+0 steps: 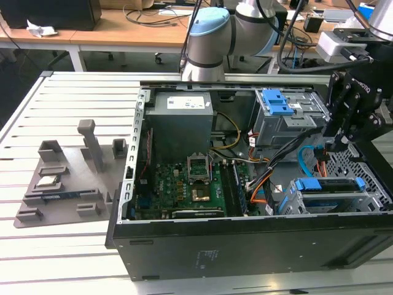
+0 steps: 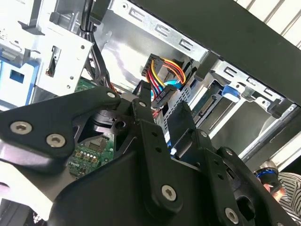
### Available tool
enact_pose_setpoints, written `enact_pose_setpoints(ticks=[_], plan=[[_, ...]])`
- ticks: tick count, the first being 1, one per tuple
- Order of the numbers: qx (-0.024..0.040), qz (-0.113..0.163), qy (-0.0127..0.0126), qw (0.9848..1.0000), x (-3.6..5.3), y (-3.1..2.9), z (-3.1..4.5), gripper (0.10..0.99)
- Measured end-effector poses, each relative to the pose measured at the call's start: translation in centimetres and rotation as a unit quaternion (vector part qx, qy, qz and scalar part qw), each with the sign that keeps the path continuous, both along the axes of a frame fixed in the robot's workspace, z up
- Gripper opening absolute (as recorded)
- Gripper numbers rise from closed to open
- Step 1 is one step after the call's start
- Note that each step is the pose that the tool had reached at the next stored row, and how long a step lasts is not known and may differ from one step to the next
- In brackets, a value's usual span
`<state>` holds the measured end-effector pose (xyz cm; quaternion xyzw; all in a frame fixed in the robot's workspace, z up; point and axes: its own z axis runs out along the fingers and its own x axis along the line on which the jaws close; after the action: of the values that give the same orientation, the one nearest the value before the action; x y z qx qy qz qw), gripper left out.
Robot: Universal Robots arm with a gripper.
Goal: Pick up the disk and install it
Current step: 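Insert the first disk wire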
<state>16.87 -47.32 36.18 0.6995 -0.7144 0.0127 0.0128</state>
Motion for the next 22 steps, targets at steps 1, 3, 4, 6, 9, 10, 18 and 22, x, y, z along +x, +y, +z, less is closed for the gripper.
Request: enact_pose_setpoints(ticks=[1,3,4,6,9,10,18,22], plan=[[-0.0024,0.0,0.0,1.0,0.01,0.0,-0.04,0.42],[-0.0067,0.0,0.0,1.0,0.05,-0.01,-0.19,0.42],[-0.0079,0.0,0.0,1.0,0.06,-0.03,-0.25,0.42],[-0.0107,-0.001,0.0,0.9999,0.1,-0.22,-0.43,0.42],[-0.0138,-0.001,0.0,0.9999,0.13,-0.29,-0.52,0.42],[-0.014,-0.001,0.0,0.9999,0.14,-0.29,-0.52,0.42],[-0.016,-0.001,0.0,0.9999,0.14,-0.29,-0.53,0.165],[-0.0164,-0.001,0.0,0.9999,0.15,-0.44,-0.52,0.165]])
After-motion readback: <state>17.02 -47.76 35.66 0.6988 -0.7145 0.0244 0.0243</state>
